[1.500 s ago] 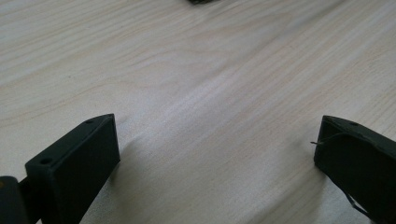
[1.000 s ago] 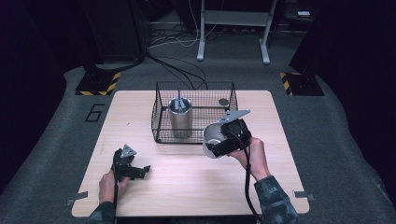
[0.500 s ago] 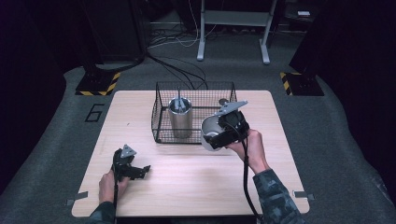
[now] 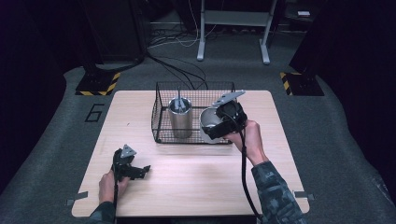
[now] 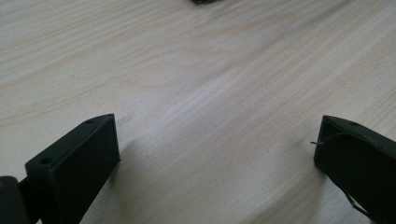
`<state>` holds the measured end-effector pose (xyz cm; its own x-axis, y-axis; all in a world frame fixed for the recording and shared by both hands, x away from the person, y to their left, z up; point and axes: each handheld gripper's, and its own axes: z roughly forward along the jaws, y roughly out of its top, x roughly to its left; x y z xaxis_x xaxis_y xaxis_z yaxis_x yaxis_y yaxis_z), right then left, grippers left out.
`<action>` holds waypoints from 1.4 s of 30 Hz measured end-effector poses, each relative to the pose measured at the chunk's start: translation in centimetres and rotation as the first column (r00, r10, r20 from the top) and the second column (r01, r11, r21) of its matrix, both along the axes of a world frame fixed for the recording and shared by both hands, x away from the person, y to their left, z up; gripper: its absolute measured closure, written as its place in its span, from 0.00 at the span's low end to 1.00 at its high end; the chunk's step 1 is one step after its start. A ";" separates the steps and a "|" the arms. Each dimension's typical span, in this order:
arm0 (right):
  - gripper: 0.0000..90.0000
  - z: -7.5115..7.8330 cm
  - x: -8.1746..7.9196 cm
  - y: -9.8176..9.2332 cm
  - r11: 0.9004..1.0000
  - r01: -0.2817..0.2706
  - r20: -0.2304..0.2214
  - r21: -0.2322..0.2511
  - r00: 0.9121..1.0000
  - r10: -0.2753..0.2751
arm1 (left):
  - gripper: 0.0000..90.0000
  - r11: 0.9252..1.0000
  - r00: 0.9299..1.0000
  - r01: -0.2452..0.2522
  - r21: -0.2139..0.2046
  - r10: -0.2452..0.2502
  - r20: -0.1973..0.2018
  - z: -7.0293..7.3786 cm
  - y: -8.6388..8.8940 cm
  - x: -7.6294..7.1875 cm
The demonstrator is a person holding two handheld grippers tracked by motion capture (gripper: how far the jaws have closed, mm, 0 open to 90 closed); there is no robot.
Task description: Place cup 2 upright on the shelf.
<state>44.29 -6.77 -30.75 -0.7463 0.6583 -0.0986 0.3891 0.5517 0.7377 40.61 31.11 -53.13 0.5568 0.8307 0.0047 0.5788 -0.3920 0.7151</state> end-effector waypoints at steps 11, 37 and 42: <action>0.06 0.7 1.7 0.5 1.000 0.013 -0.001 -0.008 1.000 -0.013 | 0.00 1.000 1.000 0.000 0.000 0.000 0.000 0.0 0.0 0.0; 0.06 0.3 5.7 0.9 0.997 0.071 -0.025 -0.018 0.997 -0.072 | 0.00 1.000 1.000 -0.001 0.000 0.001 0.001 0.0 0.0 0.0; 0.06 0.0 6.4 1.2 0.997 0.079 -0.032 -0.025 0.996 -0.080 | 0.00 1.000 1.000 -0.001 0.000 0.001 0.000 0.0 0.0 0.0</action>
